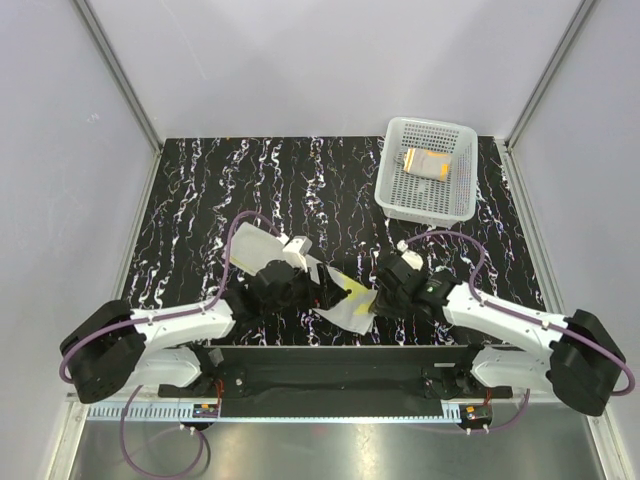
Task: Roll the towels
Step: Roll the towel
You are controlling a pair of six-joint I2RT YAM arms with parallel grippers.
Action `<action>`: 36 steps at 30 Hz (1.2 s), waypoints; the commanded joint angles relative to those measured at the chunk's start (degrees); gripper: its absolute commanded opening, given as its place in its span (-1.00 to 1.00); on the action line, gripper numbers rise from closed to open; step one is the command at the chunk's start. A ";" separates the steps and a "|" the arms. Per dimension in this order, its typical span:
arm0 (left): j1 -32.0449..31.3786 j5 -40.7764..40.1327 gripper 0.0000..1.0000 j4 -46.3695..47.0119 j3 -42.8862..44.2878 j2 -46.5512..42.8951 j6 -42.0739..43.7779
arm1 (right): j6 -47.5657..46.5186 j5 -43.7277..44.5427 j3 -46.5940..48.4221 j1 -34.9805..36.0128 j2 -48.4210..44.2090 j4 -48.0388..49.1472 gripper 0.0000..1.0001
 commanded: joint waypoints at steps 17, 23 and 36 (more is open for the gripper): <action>-1.00 -2.01 0.72 14.52 -7.47 -8.82 -3.21 | -3.93 -2.62 15.84 0.56 19.79 4.26 -0.61; -1.00 -5.81 0.72 11.09 -9.32 -15.59 -1.01 | -4.20 -4.74 18.57 0.56 25.07 6.20 -0.20; -1.17 -0.81 0.71 14.60 -8.62 -16.65 1.71 | -2.71 -1.93 24.02 0.56 30.17 4.10 0.92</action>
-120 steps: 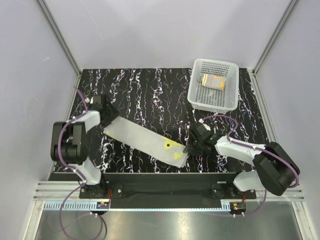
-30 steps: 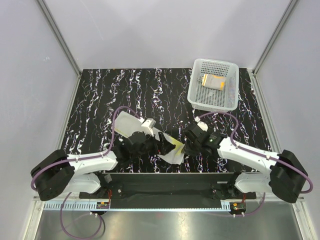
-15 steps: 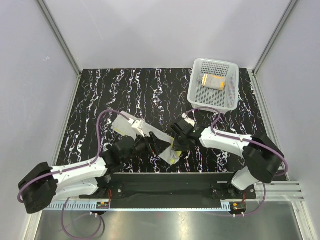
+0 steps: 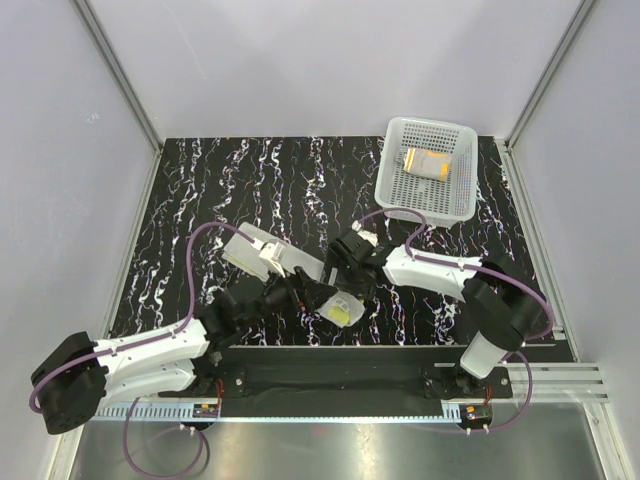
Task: Roll the towels
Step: Roll the towel
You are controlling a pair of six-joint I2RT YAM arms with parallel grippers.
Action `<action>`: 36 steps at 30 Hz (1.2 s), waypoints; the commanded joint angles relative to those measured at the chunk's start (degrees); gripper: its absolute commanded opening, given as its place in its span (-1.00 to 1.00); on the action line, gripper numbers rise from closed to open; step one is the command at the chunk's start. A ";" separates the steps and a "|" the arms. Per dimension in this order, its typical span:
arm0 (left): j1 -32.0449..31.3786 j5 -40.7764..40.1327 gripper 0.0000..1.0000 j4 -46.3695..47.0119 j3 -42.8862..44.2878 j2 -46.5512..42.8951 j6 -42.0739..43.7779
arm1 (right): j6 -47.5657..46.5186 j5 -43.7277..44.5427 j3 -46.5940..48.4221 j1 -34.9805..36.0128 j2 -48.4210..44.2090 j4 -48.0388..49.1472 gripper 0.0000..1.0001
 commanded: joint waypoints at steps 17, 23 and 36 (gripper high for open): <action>-0.56 8.20 0.59 8.15 0.16 -3.29 4.65 | 6.22 -9.34 -1.76 0.52 -3.41 5.61 1.00; -0.56 6.88 0.59 6.65 0.61 -3.47 5.36 | 8.07 -11.46 -4.15 0.52 -4.39 8.86 0.99; -0.91 15.39 0.29 9.28 -0.44 -2.24 6.50 | 13.25 -14.53 0.52 -1.76 3.09 12.63 0.99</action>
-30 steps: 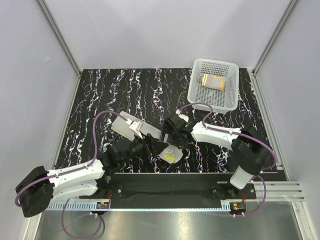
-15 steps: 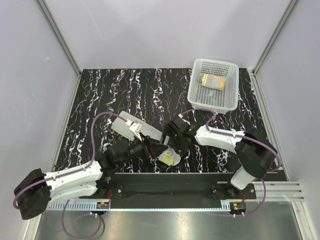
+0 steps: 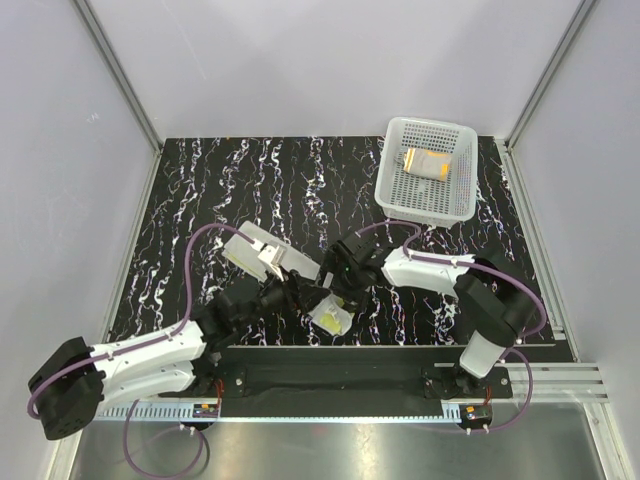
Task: Roll the towels
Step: Roll the towel
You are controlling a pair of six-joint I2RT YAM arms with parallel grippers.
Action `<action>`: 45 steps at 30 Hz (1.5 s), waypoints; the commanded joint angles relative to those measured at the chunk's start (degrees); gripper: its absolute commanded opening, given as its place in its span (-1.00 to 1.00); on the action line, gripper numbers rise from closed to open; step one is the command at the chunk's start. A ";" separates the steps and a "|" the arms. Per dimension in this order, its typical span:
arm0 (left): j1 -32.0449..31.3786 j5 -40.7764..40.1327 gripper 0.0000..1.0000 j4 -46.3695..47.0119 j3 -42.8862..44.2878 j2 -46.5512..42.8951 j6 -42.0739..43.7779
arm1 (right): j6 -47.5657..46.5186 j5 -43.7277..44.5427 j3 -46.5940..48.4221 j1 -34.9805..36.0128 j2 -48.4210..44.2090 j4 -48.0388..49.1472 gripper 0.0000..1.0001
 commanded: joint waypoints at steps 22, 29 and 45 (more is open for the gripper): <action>-15.96 -13.03 -0.16 -19.02 7.25 -1.96 1.42 | 1.96 -6.10 -5.57 -5.60 -0.04 14.97 0.99; -15.78 -31.70 0.85 -33.46 14.36 -9.90 8.70 | 2.05 -6.81 -6.64 -5.51 1.19 16.30 0.99; -30.19 -26.95 0.53 -20.79 10.93 7.58 2.91 | -1.46 -3.55 1.89 -6.12 3.82 3.64 0.99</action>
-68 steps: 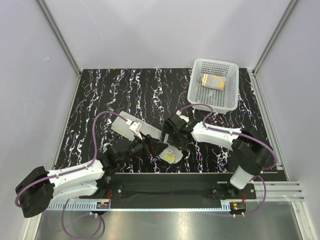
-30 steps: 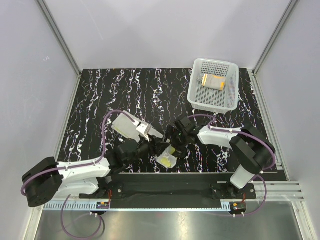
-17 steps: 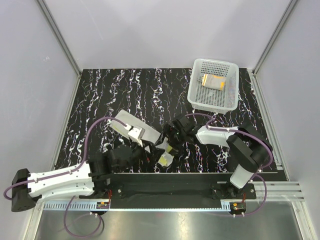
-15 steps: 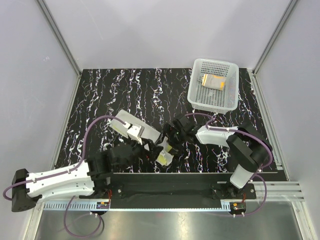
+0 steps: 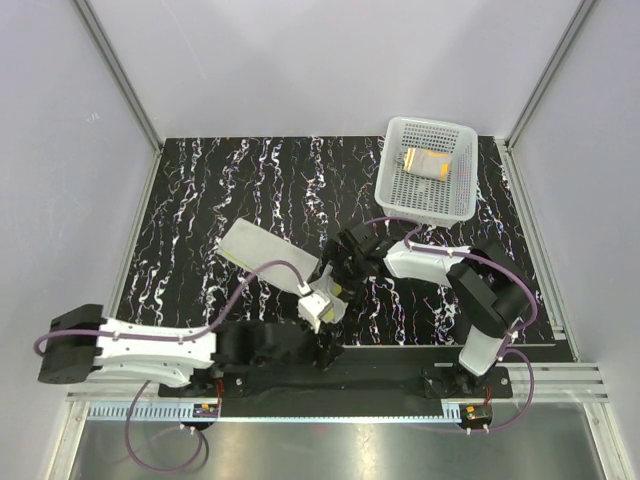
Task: Roll the towels
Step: Roll the towel
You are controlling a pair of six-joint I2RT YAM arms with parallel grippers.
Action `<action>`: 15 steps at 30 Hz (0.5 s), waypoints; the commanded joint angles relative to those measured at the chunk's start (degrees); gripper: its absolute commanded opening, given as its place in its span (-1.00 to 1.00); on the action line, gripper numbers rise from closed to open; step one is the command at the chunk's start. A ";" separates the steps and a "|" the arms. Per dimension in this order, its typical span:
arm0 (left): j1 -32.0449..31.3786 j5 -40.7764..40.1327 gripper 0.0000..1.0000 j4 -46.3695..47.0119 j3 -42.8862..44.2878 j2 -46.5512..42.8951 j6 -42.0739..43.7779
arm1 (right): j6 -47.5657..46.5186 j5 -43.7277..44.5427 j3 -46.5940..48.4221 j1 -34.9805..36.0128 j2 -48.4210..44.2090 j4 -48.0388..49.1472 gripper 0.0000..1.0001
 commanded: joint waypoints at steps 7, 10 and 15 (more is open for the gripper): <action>-2.11 -15.22 0.84 -7.20 16.56 24.45 -2.36 | -3.57 0.92 1.23 -0.94 0.15 -3.75 0.99; -2.81 -20.41 0.83 -10.02 20.44 30.43 -2.45 | -4.45 -1.01 0.70 -0.94 -0.20 -2.88 0.99; -2.82 -24.97 0.72 -12.28 23.51 36.32 -2.61 | -5.06 -2.34 0.09 -0.94 -0.99 -2.78 0.99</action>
